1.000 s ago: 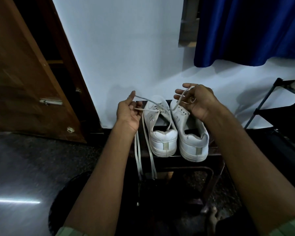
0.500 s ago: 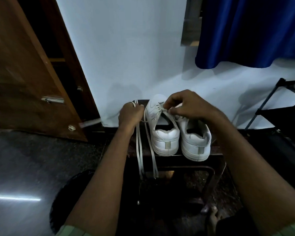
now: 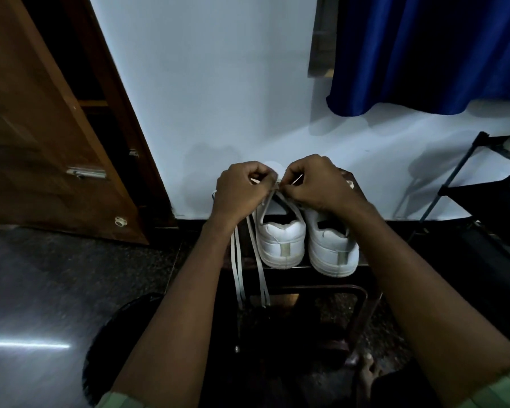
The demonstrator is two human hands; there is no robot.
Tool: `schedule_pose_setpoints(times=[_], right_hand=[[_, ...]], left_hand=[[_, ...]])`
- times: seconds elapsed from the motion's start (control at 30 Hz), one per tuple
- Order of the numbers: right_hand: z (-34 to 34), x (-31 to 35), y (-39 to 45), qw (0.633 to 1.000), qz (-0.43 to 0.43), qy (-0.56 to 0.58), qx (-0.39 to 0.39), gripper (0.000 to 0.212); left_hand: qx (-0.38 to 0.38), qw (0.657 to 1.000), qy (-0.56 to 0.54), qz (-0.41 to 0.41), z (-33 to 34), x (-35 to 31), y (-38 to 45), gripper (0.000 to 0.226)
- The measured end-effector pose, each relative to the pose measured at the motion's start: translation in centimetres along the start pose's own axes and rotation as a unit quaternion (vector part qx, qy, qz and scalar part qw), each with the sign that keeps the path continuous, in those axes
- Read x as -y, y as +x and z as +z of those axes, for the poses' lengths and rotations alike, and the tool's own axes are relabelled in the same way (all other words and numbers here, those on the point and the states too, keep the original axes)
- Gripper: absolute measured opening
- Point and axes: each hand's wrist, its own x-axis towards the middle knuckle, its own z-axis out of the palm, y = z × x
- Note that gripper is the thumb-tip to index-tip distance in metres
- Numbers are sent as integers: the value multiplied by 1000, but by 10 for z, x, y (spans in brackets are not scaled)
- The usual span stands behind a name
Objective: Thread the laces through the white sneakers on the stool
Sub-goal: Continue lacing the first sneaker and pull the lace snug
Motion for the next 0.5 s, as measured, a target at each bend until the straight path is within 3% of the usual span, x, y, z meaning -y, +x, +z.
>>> schedule_pose_setpoints(times=[0.1,0.23,0.33,0.43,0.5], right_hand=[[10,-5,3,1000,3,1,-11,5],[17,-10,6,1000,18,-8,-14,12],[15,-11,11,995,88,42,4,19],[15,-18,12,983,150,103,-10,32],[16,-22,11,979,164,121,-12,34]], left_hand=[[65,998,2,23,-2,0,-1,19],[43,998,2,36,-5,0,-2,19],[47,998,9,37,-4,3,1,22],[76,996,36,20,-1,5,3,25],[110,993,-13,-33,1,2,0,32]])
